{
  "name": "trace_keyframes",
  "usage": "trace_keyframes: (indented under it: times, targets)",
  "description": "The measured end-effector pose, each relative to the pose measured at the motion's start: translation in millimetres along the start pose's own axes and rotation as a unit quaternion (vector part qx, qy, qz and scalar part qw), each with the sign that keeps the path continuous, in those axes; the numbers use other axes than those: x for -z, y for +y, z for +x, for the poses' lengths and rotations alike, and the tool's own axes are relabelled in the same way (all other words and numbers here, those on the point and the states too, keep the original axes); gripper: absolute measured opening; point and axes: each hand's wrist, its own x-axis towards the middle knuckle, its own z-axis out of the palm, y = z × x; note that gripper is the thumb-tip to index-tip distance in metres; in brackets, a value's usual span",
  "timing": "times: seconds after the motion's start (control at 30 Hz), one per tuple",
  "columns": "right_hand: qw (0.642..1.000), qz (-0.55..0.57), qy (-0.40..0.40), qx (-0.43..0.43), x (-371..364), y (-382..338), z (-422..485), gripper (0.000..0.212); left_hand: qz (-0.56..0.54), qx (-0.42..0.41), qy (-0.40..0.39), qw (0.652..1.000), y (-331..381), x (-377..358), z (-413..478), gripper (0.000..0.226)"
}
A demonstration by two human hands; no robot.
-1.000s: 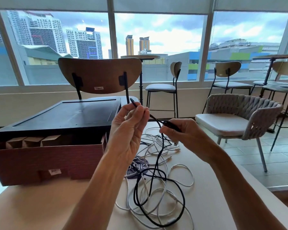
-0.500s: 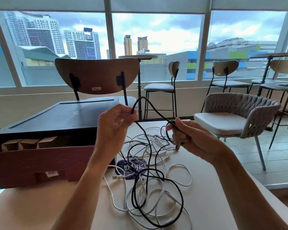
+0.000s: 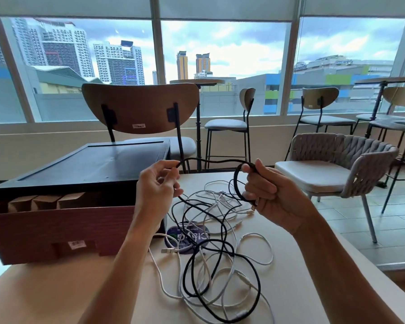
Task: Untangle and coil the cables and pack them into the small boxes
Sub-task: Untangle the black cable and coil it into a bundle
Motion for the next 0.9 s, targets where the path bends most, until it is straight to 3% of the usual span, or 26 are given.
trace_keyframes:
  times: [0.1, 0.2, 0.33, 0.47, 0.57, 0.7, 0.9]
  targets:
    - [0.994, 0.058, -0.096, -0.013, -3, -3, 0, 0.042, -0.007, 0.014, -0.015, 1.0, -3, -5, 0, 0.023]
    - [0.989, 0.084, -0.119, 0.016, -8, -3, 0, 0.042, 0.035, -0.005, -0.003, 0.999, -9, -10, -3, 0.024]
    - [0.99, 0.091, -0.062, 0.09, -10, -5, 1, 0.044, 0.097, 0.01, -0.031, 0.995, -14, -17, -9, 0.024]
    - [0.983, 0.095, 0.053, 0.147, -10, -4, 6, 0.046, 0.03, 0.138, -0.123, 0.982, -12, -19, -15, 0.026]
    - [0.969, 0.131, 0.096, 0.187, -7, 1, 11, 0.046, -0.013, 0.189, -0.134, 0.973, -11, -21, -16, 0.019]
    - [0.966, 0.145, 0.11, 0.184, -1, -1, 9, 0.035, -0.029, 0.218, -0.131, 0.967, -11, -24, -19, 0.014]
    - [0.96, 0.053, 0.16, 0.222, -2, -4, 7, 0.039, 0.074, 0.193, -0.196, 0.958, -10, -26, -21, 0.008]
